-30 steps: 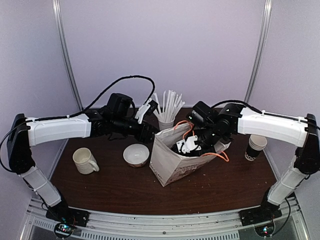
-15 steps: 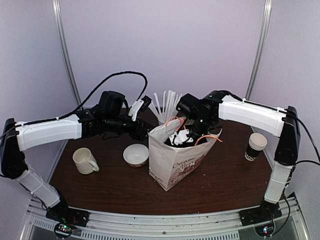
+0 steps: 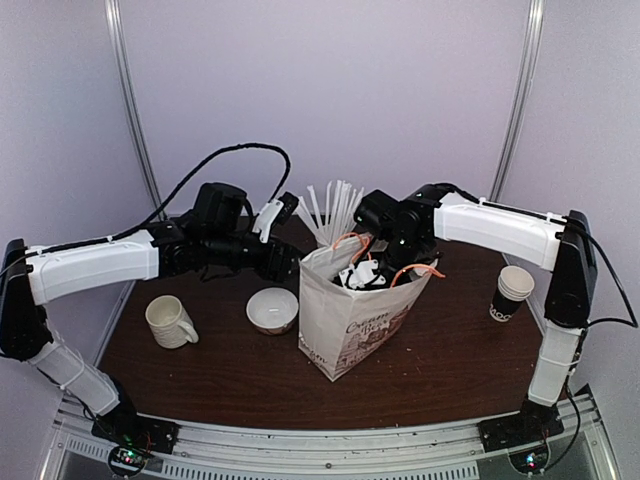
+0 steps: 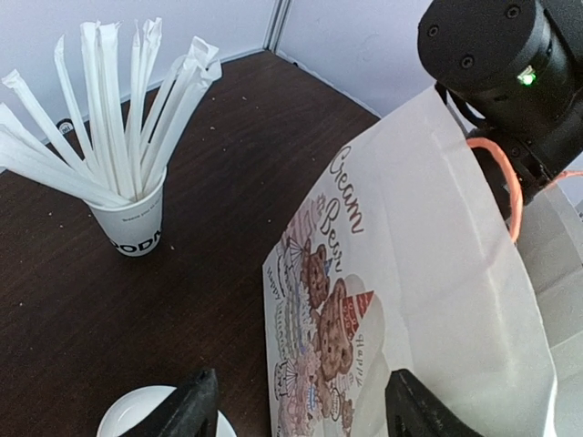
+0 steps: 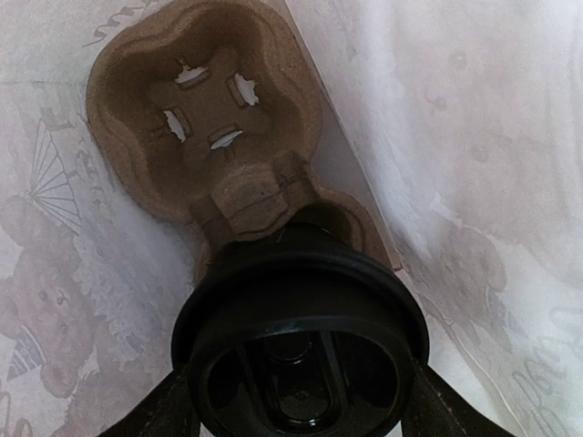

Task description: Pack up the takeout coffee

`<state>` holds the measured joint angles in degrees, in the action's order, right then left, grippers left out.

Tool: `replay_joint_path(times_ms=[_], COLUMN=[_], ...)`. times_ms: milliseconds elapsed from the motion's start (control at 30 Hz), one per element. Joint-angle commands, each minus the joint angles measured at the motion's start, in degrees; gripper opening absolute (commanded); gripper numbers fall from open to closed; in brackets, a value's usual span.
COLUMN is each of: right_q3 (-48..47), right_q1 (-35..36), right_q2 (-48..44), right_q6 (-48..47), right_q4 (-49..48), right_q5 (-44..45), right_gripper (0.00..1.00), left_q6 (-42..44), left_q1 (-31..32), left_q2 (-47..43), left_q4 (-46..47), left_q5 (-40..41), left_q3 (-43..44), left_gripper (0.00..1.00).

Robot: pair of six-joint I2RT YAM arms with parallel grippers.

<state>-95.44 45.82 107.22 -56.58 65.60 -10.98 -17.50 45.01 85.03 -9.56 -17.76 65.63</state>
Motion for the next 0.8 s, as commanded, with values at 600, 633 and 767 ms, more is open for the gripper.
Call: replay_joint_path(times_ms=[600,633,767], right_q3=[-10.97,-11.52,-14.24], right_q1=[3.65,3.61,3.57], right_q2=[-3.09,-3.46,-4.22], right_q6=[9.83,9.74,9.67], right_q4=[17.68,18.2,20.16], right_q5=[-3.06,-3.0,-4.56], right_gripper=[1.0,1.0,0.99], left_q6=[2.77,2.89,1.95], left_q1=[0.16,0.16,0.75], left_q2=[-4.41,-4.47,-3.32], left_q4=[-6.0,-6.54,-8.92], left_q5=[-7.32,-8.95,-13.92], left_q3=[6.15,7.12,11.68], left_gripper=[0.66,0.66,0.68])
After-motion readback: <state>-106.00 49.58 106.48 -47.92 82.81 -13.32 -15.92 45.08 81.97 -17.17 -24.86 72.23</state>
